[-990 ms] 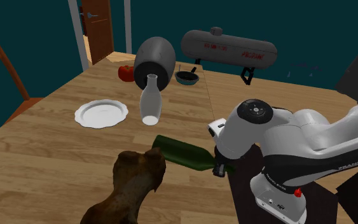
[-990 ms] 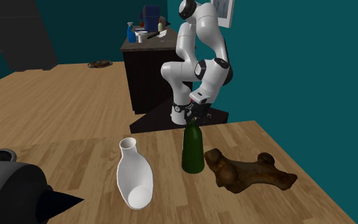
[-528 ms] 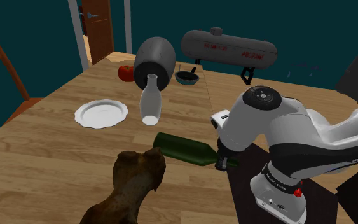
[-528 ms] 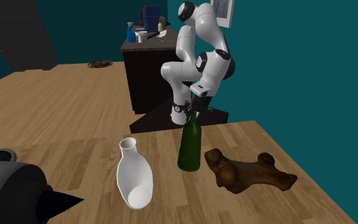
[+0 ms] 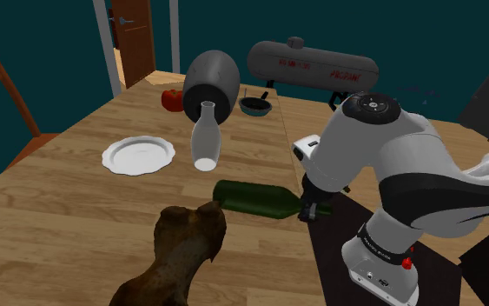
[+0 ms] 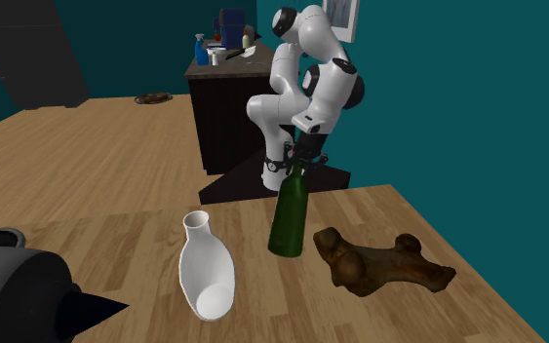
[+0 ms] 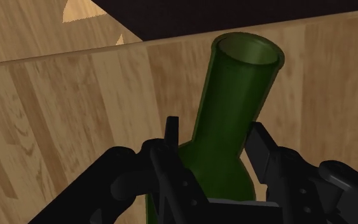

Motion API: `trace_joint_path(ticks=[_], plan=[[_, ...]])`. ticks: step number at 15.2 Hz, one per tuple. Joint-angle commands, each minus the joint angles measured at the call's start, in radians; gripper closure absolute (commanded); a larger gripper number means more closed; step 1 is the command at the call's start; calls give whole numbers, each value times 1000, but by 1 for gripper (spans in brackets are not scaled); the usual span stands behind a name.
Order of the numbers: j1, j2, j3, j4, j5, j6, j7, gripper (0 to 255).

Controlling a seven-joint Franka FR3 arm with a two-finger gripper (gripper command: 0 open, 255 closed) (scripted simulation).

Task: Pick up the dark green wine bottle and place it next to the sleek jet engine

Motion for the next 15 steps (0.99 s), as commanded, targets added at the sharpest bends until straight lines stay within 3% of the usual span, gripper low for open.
trace_joint_path(ticks=[1,15], plan=[[-2,-18,-16,19,-10,-35,-10,255],[-23,-80,-95,171,-67,-240,-59,255]])
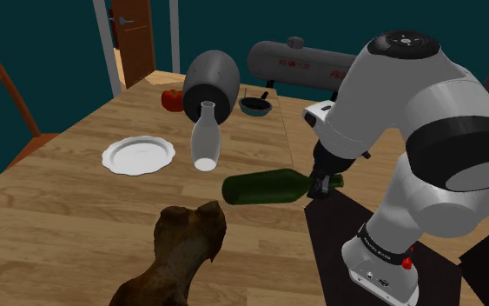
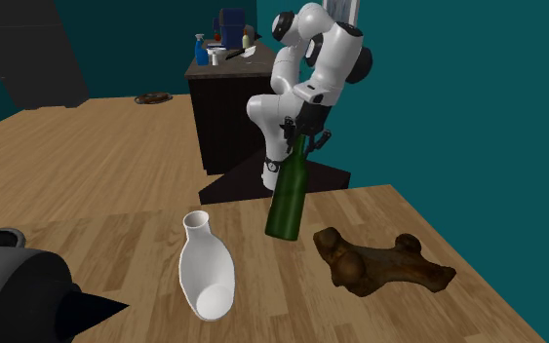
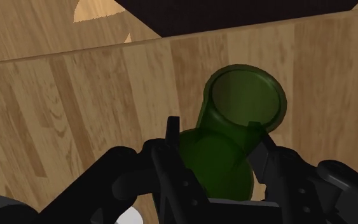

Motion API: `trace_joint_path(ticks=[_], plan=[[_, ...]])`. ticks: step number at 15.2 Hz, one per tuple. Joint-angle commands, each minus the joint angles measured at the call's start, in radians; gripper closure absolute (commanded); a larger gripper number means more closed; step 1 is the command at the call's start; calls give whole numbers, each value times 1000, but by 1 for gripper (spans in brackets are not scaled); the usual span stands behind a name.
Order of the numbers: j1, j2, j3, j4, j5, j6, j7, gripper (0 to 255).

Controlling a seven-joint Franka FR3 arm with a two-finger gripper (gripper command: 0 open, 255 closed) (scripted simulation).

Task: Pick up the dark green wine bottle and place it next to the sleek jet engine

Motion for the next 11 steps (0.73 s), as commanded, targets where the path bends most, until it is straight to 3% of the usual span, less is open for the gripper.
trace_joint_path(ticks=[1,11], plan=[[-4,-6,-12,25,-9,-30,-8,255],[-26,-6,-54,155,-46,-153,-37,255]])
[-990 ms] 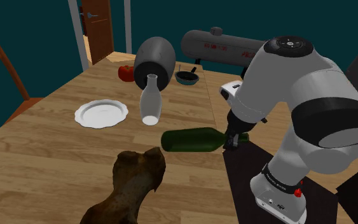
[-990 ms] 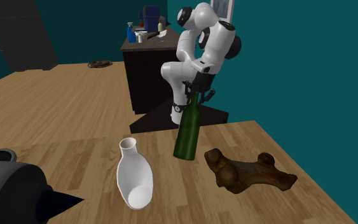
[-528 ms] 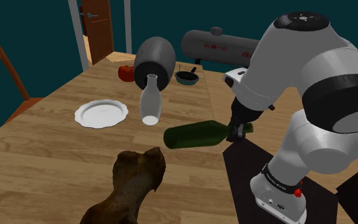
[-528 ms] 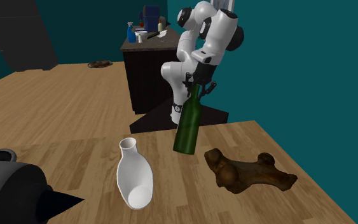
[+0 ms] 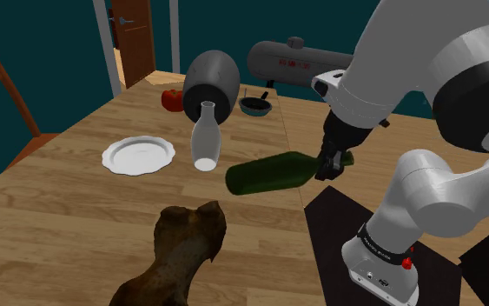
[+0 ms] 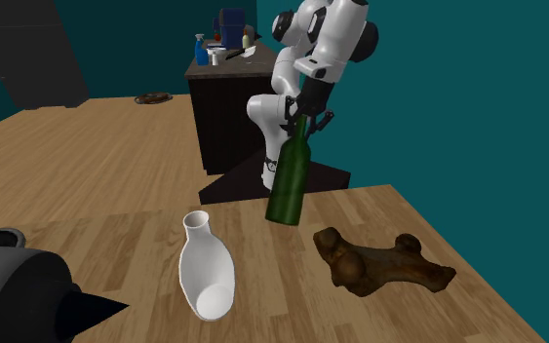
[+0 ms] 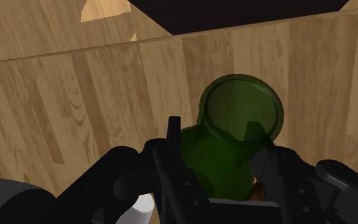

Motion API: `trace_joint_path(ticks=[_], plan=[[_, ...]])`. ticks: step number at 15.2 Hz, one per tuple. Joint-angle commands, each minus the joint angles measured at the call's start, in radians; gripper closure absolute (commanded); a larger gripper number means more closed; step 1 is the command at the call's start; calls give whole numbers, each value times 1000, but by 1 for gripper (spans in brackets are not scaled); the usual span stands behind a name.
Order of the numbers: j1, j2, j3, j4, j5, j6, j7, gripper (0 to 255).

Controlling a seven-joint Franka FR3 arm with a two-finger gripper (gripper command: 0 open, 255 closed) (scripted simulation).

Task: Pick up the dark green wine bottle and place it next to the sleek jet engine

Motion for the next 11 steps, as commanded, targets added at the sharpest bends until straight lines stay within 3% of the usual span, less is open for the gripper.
trace_joint_path(ticks=[1,11], plan=[[-4,-1,-9,26,-8,-26,-7,255],[-27,26,-40,170,-40,-139,-33,255]])
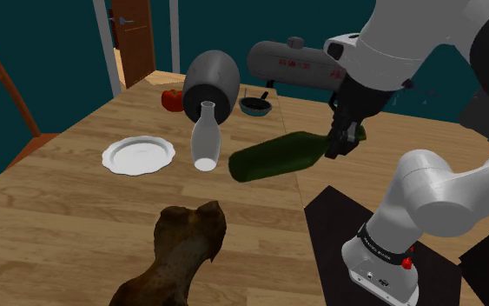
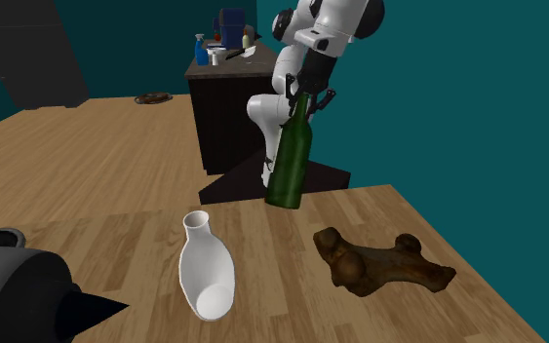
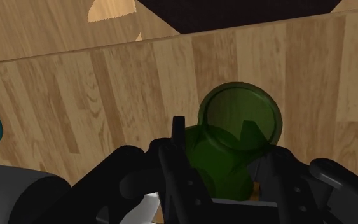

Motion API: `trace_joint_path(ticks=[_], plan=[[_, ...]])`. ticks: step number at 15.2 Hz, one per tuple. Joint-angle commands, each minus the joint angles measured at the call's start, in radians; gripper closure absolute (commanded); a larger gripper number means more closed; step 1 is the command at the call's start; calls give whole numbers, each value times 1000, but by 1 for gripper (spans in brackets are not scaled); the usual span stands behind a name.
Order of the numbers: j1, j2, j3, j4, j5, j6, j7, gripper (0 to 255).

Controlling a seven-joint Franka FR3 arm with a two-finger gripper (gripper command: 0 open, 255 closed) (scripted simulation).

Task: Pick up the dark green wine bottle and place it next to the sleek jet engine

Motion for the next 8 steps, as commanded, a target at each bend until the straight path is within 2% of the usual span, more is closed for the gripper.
trace_joint_path(ticks=[1,8], plan=[[-5,9,-5,30,-6,-20,-4,255],[-22,40,-20,140,-26,-96,-21,255]])
